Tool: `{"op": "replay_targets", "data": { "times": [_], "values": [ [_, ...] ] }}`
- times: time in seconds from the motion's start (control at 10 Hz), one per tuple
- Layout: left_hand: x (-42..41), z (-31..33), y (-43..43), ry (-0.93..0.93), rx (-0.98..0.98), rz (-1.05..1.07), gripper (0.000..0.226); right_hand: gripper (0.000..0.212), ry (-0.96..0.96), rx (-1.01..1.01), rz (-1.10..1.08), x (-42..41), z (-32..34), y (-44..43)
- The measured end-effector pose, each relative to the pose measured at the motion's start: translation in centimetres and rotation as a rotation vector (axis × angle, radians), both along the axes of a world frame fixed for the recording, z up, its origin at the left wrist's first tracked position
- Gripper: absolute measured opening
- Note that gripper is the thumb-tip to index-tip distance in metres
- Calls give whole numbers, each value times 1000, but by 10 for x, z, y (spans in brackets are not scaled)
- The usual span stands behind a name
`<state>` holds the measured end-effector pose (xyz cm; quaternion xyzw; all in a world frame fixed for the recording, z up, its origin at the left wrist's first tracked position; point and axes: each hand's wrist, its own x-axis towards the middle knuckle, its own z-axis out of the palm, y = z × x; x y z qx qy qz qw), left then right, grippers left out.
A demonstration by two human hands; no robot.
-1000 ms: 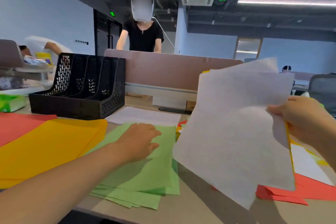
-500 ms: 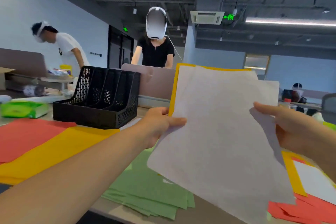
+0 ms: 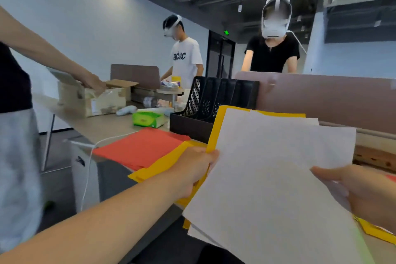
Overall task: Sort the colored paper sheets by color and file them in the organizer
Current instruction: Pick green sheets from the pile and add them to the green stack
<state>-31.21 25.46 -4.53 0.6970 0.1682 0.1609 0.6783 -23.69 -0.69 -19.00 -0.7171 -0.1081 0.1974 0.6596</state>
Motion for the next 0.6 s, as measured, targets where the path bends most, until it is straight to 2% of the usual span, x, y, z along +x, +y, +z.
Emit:
{"op": "replay_targets", "data": {
  "times": [0.1,0.2,0.3,0.4,0.5,0.6],
  "values": [
    [-1,-14,26,44,97,63,26,24,243,155,139,-22,-17,69],
    [4,-25,53,98,132,62,25,13,230,34,-213,35,117,98],
    [14,-28,84,186,188,111,31,15,94,-35,-56,67,115,121],
    [33,-31,113,284,322,147,11,7,-4,-144,-96,87,112,140],
    [52,-36,134,339,424,129,9,14,0,-199,-170,108,104,142],
    [59,-43,146,373,590,146,20,16,4,-180,-235,118,99,142]
  ]
}}
